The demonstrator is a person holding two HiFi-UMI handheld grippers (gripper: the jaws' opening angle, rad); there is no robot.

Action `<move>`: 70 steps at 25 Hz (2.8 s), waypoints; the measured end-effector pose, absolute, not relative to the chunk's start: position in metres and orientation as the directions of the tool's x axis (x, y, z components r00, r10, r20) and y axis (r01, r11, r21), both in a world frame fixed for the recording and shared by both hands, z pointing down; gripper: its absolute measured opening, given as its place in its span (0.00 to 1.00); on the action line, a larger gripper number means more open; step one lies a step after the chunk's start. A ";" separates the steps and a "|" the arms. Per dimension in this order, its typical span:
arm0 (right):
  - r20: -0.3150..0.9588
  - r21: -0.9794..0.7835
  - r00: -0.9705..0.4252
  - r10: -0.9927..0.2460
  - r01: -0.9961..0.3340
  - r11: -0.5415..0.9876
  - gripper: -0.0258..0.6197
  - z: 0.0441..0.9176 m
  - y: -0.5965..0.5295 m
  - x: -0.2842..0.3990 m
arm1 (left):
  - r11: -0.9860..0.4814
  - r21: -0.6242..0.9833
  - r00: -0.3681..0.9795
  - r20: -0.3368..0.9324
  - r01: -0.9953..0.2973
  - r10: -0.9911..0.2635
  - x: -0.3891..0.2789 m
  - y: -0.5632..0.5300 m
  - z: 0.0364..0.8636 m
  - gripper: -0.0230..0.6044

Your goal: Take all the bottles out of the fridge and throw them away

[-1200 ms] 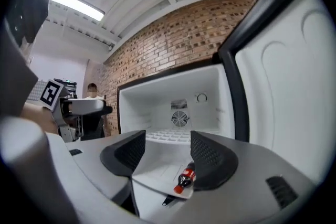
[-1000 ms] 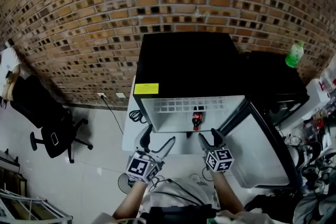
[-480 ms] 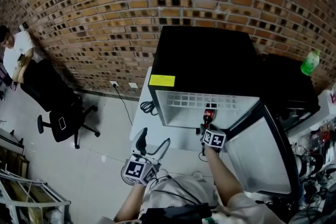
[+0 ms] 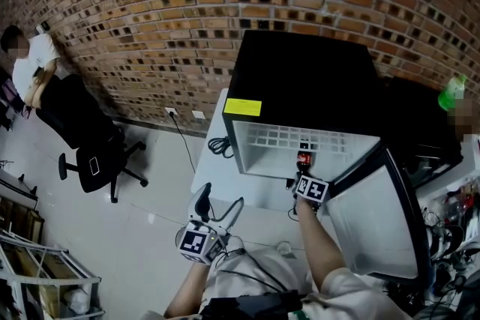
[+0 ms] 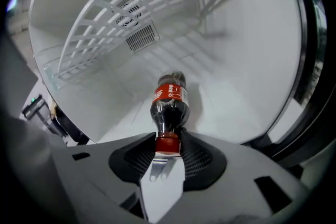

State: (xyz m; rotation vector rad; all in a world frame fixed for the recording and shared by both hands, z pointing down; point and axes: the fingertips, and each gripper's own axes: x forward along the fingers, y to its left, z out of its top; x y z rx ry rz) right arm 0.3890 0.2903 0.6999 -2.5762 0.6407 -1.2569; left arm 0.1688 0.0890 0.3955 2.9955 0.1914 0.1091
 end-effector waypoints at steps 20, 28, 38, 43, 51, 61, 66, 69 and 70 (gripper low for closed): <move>0.368 0.015 0.721 -0.587 -0.636 -0.771 0.27 0.556 0.285 0.397 | -0.975 0.172 0.986 0.066 0.140 0.153 0.170 0.095 0.411 0.66; 0.364 0.021 0.726 -0.583 -0.633 -0.774 0.24 0.556 0.272 0.417 | -0.978 0.165 0.988 0.059 0.130 0.141 0.167 0.092 0.414 0.64; 0.483 -0.079 0.688 -0.542 -0.581 -0.810 0.08 0.644 0.271 0.394 | -0.983 0.168 0.993 0.080 0.078 0.092 0.155 0.083 0.412 0.64; 0.476 -0.112 0.697 -0.537 -0.557 -0.823 0.18 0.650 0.270 0.399 | -0.981 0.182 0.993 0.090 0.061 0.079 0.154 0.083 0.407 0.64; 0.494 -0.131 0.634 -0.595 -0.622 -0.772 0.68 0.653 0.230 0.398 | -0.983 0.177 0.993 0.103 0.044 0.063 0.156 0.078 0.427 0.64; 0.699 -0.194 0.496 -0.515 -0.561 -0.805 0.58 0.694 0.189 0.439 | -0.981 0.189 0.992 0.125 -0.052 -0.029 0.129 0.053 0.420 0.64; 0.553 -0.463 0.448 -0.703 -0.536 -0.706 0.57 0.677 0.188 0.410 | -0.972 0.221 0.991 0.123 -0.078 -0.051 0.124 0.047 0.420 0.64; 0.435 -0.581 0.458 -0.775 -0.515 -0.630 0.56 0.646 0.197 0.385 | -0.980 0.190 0.992 0.122 -0.052 -0.029 0.124 0.046 0.434 0.64; 0.405 -0.597 0.454 -0.794 -0.526 -0.605 0.56 0.634 0.201 0.374 | -0.980 0.192 0.993 0.118 -0.046 -0.023 0.126 0.047 0.433 0.64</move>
